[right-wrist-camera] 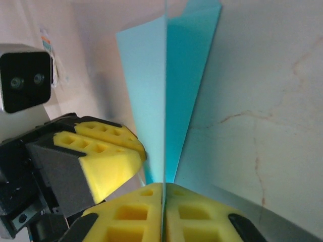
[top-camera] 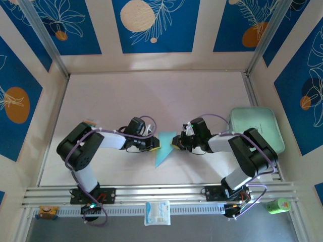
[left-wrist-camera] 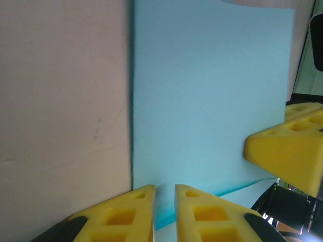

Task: Fold a paper plane with a square sheet of paper (pick it up from the middle)
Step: Fold the wing for the fifth time at the center of the table.

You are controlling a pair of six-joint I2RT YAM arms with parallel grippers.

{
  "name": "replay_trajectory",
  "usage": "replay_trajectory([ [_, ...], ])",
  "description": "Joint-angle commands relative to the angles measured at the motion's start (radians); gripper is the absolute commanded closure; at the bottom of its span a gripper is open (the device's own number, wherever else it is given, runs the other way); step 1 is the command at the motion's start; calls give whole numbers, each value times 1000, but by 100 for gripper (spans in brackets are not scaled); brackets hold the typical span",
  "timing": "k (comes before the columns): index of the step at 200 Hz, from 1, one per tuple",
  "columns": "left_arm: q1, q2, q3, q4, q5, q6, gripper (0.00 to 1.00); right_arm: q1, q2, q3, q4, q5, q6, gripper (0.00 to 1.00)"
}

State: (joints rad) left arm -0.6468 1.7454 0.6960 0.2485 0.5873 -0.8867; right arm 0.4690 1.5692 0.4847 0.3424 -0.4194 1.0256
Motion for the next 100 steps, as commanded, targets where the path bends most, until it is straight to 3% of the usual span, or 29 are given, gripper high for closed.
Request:
replay_trajectory([
  [1,-10,-43,-7,-8,-40,12,73,-6,-10,3,-12,-17,-2,94],
  [47,-28,-202,-25,-139,-182,118,68,-6,-36,9,-58,38,101,96],
  [100,-220,-291,-8,-324,-427,305,63,-1,-66,16,-80,89,177,97],
])
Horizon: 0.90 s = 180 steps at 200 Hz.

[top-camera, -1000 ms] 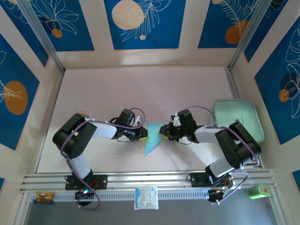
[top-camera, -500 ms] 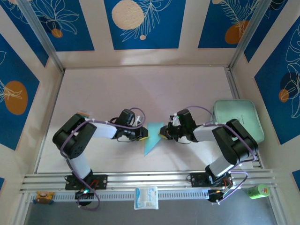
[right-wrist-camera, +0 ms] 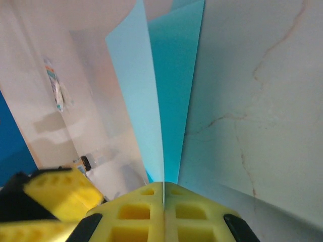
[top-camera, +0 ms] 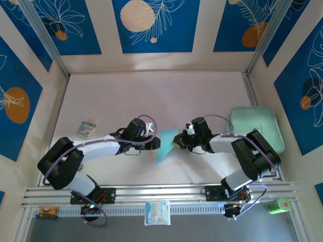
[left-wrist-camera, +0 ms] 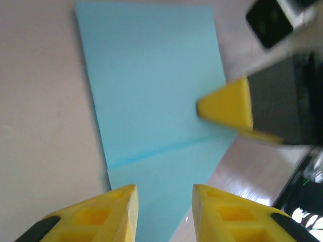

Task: Fold a paper plane with a square sheet of paper (pick it up from the middle)
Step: Fold the wing for the fifth time at the center of the table.

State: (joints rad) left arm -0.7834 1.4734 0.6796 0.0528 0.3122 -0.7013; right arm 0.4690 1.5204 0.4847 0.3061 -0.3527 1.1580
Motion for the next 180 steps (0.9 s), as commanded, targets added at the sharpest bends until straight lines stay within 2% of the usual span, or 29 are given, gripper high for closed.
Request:
replay_trajectory([
  [1,-89,-18,10,-132,-157,123,62,-1,-17,16,-44,22,44,97],
  [50,-244,59,122,-265,-342,220,52,11,-28,24,-47,24,71,97],
  [112,-347,210,277,-399,-484,234,54,16,-49,32,-75,40,61,97],
  [132,-363,232,308,-444,-545,227,55,17,-51,31,-76,39,65,97],
  [180,-395,254,341,-483,-613,221,57,17,-51,35,-74,41,74,97],
])
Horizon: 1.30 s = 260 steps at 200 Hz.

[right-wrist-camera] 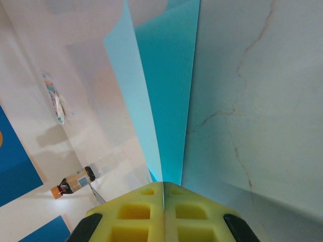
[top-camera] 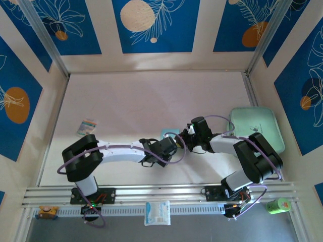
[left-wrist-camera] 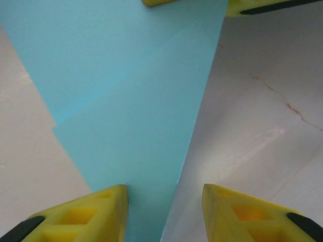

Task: Fold a paper plane with a square sheet of paper (pick it up from the middle)
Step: Fold the wing for the fifth time at the center of the table.

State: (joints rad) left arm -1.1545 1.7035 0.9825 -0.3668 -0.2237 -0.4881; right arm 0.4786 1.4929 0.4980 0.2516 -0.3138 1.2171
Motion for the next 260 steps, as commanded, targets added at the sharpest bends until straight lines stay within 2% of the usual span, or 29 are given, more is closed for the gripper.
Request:
replay_trajectory([
  [1,-24,25,39,-64,-79,8,58,7,-23,23,-20,2,15,97],
  [107,-55,54,76,-110,-167,1,67,5,-21,23,-17,1,19,97],
  [158,-57,58,79,-116,-169,2,73,5,-23,25,-18,-1,19,97],
  [260,-63,61,80,-119,-181,1,78,5,-22,27,-21,0,22,97],
])
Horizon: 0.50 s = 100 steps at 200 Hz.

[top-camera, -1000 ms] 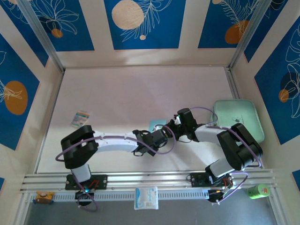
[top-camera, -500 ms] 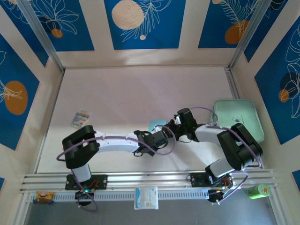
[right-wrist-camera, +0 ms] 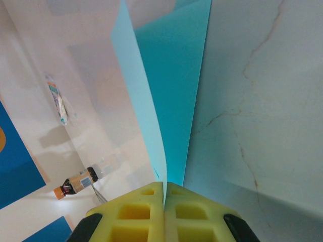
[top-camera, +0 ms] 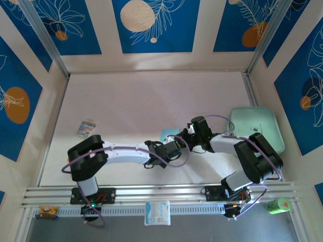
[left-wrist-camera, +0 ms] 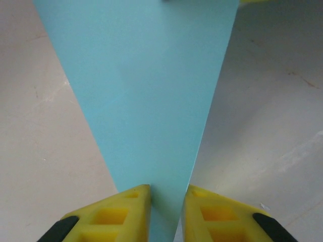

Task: Fold a paper plane with a square sheet of paper (pick it up from the middle)
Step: Fold the wing for the fifth time at the center of the table.

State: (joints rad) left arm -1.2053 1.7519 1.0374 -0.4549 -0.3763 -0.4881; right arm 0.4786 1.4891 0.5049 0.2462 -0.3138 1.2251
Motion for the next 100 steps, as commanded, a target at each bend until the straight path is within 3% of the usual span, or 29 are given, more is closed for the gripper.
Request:
replay_trajectory([
  [1,-13,12,26,-30,-29,1,78,5,-18,21,-16,1,14,97],
  [100,-19,15,28,-34,-50,-6,82,3,-23,23,-18,2,19,97],
])
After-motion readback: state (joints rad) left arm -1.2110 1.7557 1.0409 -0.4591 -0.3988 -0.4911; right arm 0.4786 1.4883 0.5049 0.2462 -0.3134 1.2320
